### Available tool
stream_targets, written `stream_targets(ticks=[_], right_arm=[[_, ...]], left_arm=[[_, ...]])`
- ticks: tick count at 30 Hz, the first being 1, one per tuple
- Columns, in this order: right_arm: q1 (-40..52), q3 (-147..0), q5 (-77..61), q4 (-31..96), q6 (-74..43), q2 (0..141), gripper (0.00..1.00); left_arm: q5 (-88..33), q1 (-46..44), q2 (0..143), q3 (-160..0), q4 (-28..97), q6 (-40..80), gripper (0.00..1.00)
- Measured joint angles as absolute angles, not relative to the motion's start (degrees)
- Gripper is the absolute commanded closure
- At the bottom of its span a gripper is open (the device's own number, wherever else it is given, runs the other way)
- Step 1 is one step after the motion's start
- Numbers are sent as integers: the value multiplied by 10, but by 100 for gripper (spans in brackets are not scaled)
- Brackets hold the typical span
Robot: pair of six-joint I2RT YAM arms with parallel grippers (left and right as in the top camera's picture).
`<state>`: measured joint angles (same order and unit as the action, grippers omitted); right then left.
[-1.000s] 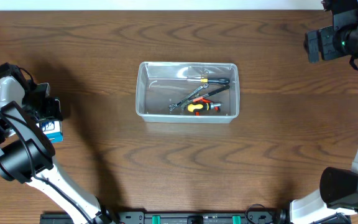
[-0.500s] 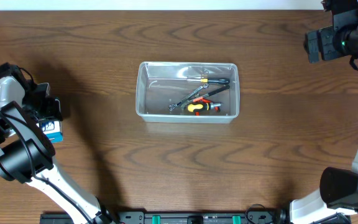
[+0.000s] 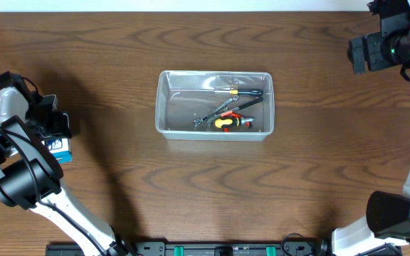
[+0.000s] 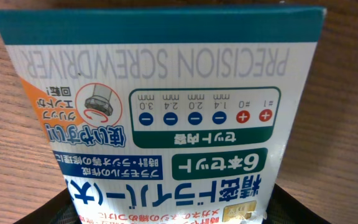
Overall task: Pack container
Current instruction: 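Lower the left gripper and grasp the blue precision screwdriver box, then carry the blue box into the container with the left gripper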
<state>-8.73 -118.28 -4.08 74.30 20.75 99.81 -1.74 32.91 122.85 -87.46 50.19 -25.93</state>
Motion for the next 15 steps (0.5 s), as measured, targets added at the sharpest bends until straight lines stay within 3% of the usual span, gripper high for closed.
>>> stream_targets(ticks=[15], right_arm=[[-87,-1183,-41,743,208,998,1]], left_arm=[[-17,329,1227,-875,502,-259,66]])
